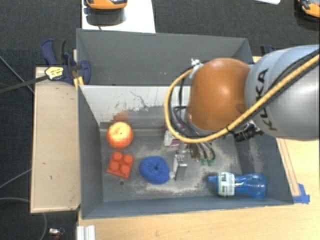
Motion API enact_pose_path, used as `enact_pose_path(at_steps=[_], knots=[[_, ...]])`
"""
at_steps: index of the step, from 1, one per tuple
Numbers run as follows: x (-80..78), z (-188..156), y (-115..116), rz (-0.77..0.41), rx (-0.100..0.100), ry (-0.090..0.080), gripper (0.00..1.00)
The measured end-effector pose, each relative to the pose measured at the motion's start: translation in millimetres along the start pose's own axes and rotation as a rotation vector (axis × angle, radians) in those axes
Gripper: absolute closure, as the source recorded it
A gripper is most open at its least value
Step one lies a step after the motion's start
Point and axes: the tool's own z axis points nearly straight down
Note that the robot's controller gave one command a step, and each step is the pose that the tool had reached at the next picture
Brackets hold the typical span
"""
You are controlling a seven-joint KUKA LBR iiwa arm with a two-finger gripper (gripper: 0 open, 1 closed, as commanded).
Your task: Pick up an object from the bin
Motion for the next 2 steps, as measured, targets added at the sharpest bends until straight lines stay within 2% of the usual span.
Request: enact_pose_path(at_steps=[1,2], knots=[[-1.4,-4.4,-0.8,0.004,-0.001,-0.008,0.00],[-2.2,37.7,14.0,0.181,-0.004,-0.016,0.00]])
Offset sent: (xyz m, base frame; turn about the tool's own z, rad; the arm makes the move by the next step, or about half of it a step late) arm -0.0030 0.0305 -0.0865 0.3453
